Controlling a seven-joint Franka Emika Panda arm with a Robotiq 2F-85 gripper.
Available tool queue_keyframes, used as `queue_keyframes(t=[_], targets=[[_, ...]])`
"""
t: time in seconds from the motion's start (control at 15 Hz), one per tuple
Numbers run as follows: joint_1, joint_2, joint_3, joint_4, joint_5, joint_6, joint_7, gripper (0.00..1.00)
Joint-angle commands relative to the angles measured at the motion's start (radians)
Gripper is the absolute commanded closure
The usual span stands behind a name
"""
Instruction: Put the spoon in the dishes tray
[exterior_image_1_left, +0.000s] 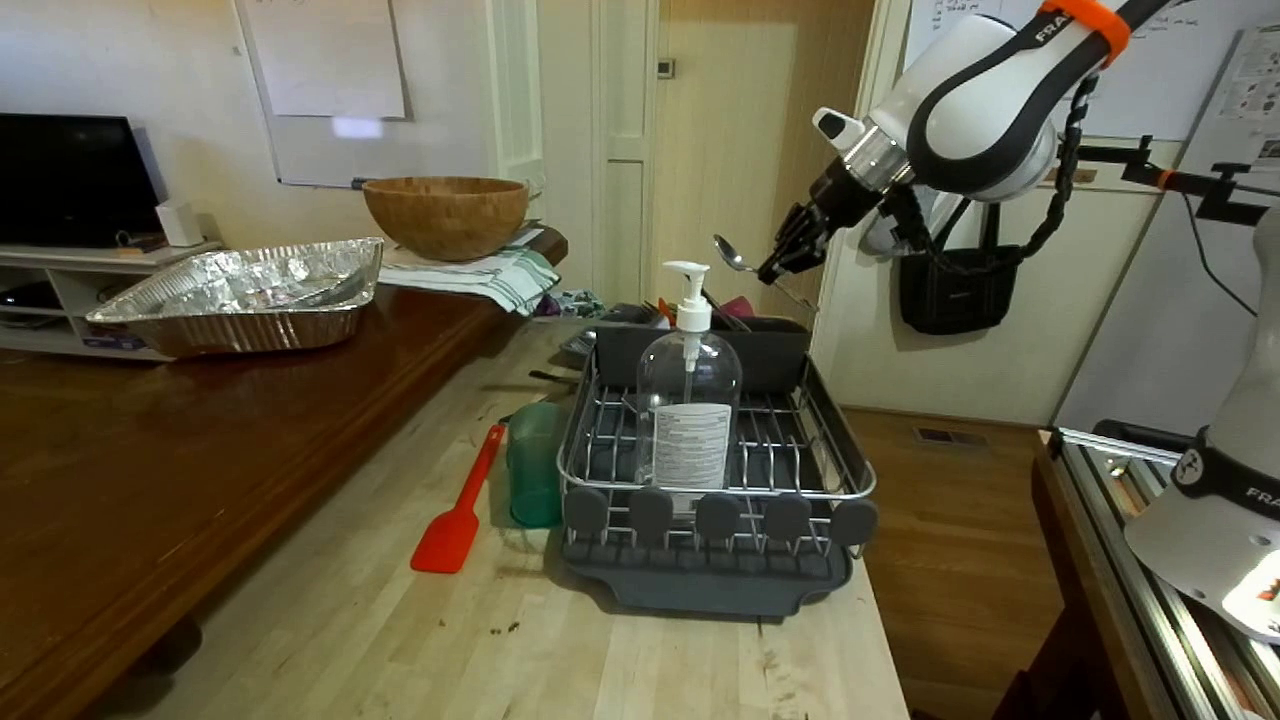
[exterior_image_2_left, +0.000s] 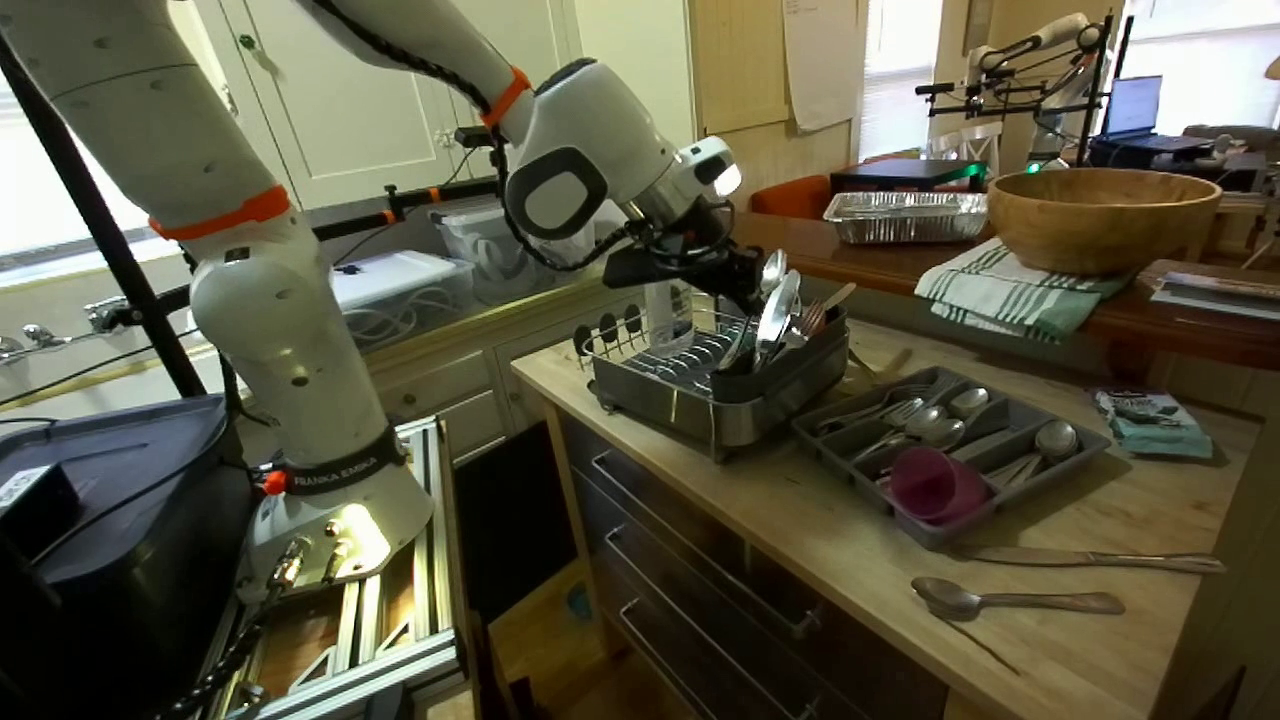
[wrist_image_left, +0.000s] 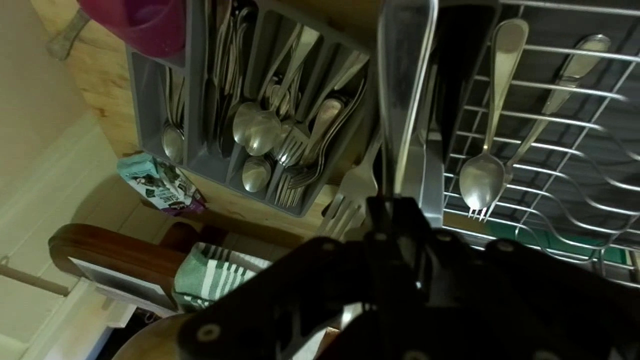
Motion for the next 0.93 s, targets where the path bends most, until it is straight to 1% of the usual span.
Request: queue_keyframes(t=[0.0, 0.13, 0.33, 0.47, 0.53, 0.67, 0.73, 0.8, 0.87], targets=[[0.259, -0.113, -0.27, -0.026, 0.136, -0.067, -0.174, 0.98], [0.359, -0.147, -0.407, -0.016, 0.153, -0.082, -0.263, 0.98], [0.482, -0.181, -0.59, 0.001, 0.148, -0.107, -0.362, 0.98], [0.56, -0.2, -0.709, 0.019, 0.146, -0.152, -0.413, 0.98], [0.595, -0.204, -0.758, 0.029, 0.145, -0.171, -0.433, 0.98], [0.661, -0.206, -0.832, 0.044, 0.14, -0.188, -0.46, 0.98], [0.693, -0.203, -0.857, 0.054, 0.138, -0.188, -0.466, 0.98], [0.719, -0.203, -0.875, 0.061, 0.135, -0.183, -0.471, 0.98], [0.731, -0.182, -0.871, 0.068, 0.126, -0.17, -0.459, 0.98]])
